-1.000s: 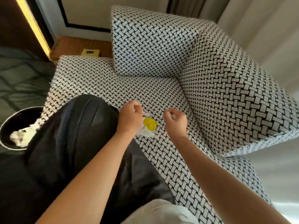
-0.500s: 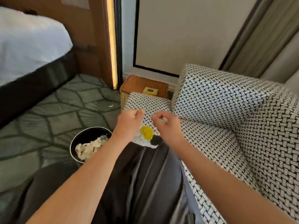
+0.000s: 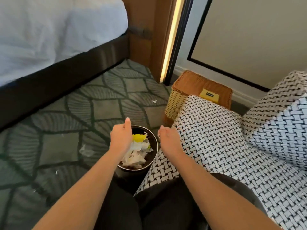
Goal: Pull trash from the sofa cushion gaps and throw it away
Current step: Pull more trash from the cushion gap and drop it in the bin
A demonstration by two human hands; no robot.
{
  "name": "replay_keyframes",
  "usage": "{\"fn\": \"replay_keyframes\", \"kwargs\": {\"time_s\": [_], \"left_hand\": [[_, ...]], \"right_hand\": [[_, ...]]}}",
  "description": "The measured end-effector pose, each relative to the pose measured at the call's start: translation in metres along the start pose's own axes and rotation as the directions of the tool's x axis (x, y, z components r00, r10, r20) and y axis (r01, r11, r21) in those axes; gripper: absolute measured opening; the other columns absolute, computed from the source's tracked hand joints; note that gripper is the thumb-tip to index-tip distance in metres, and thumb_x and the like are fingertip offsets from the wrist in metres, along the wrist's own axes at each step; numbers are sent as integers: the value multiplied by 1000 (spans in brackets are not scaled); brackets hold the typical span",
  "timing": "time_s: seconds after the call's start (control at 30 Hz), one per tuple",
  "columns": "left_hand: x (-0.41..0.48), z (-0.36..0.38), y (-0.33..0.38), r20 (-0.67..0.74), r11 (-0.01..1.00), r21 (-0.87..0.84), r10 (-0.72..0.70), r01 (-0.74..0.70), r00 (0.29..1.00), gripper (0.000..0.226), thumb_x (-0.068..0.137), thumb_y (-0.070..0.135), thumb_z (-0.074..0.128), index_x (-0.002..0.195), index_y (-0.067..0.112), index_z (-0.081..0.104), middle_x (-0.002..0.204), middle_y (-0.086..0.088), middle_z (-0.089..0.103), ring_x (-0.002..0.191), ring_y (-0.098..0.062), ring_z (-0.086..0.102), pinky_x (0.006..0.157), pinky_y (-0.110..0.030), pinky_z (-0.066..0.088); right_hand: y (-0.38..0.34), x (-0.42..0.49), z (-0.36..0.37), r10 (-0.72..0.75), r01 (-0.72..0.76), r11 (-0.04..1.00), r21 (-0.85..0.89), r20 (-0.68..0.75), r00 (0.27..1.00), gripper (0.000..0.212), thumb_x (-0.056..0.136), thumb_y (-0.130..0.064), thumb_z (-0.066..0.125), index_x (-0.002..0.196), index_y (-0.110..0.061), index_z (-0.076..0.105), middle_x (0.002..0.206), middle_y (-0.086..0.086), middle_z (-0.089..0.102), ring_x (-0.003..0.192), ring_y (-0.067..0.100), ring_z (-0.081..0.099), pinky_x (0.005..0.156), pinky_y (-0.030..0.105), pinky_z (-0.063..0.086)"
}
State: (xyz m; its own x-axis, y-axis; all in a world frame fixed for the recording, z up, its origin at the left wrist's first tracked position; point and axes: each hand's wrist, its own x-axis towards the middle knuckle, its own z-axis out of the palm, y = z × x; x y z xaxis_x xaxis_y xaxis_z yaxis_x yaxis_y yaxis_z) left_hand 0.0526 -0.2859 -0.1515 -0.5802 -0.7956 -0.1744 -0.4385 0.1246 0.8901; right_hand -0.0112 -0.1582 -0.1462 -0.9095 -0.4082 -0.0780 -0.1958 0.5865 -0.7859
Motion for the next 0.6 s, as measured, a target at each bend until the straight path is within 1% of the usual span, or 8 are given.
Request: {"fn": "replay_keyframes", "kwargs": {"time_s": [0.1,0.23,0.3,0.33,0.4,0.47,0.53,0.6], "left_hand": [[20,7,-20,-36,999,10,-47,48,998,55,98,32,34,47,11,30,49,-4,35,50,-18,34,63,-33,30],[55,22,-39,-31,989,66,-127,129,991,53,98,31,32,51,9,39,61,-9,49,61,-20,44,69,-32,33],[66,29,-50,12,980,131,-149,146,989,48,97,28,33,62,2,53,79,-19,61,78,-30,53,74,-35,37],[71,33,-56,34,972,182,-158,150,987,44,96,25,34,75,-3,59,91,-23,63,88,-35,55,78,-36,39],[81,41,-66,86,947,280,-185,154,979,36,94,19,36,94,-7,61,104,-24,62,99,-38,54,82,-36,40],[88,46,-71,132,935,323,-197,145,971,32,94,16,36,98,-6,60,107,-23,61,96,-35,53,79,-33,38],[96,50,-78,160,925,342,-229,164,960,34,94,17,36,100,-7,59,108,-24,60,91,-32,50,76,-32,35],[104,52,-87,191,908,351,-309,229,932,39,95,20,35,107,-9,57,112,-25,59,98,-34,52,80,-33,36]], "right_hand": [[10,23,29,40,-34,994,-101,60,997,37,98,-18,29,68,-8,50,72,7,52,73,23,49,65,33,35],[22,53,65,169,-159,984,-85,143,975,32,95,-20,33,73,-9,54,78,6,54,79,24,48,65,29,29],[26,62,77,251,-237,967,-98,168,953,29,93,-16,37,78,-7,59,83,9,54,79,25,47,66,30,31],[29,67,82,297,-282,954,-106,169,940,28,92,-15,38,81,-3,62,85,12,55,77,25,46,67,30,33],[34,76,92,377,-367,926,-93,158,913,28,91,-13,41,90,3,64,92,16,60,72,24,46,71,34,40],[37,83,97,460,-458,888,-48,139,877,28,92,-14,42,99,3,64,92,14,59,70,20,46,75,34,43],[41,87,103,546,-556,828,64,127,828,28,91,-13,43,104,5,60,87,11,58,84,27,52,83,37,44],[42,87,109,568,-585,804,108,155,809,29,91,-13,43,106,5,59,89,11,58,93,31,53,88,39,44]]}}
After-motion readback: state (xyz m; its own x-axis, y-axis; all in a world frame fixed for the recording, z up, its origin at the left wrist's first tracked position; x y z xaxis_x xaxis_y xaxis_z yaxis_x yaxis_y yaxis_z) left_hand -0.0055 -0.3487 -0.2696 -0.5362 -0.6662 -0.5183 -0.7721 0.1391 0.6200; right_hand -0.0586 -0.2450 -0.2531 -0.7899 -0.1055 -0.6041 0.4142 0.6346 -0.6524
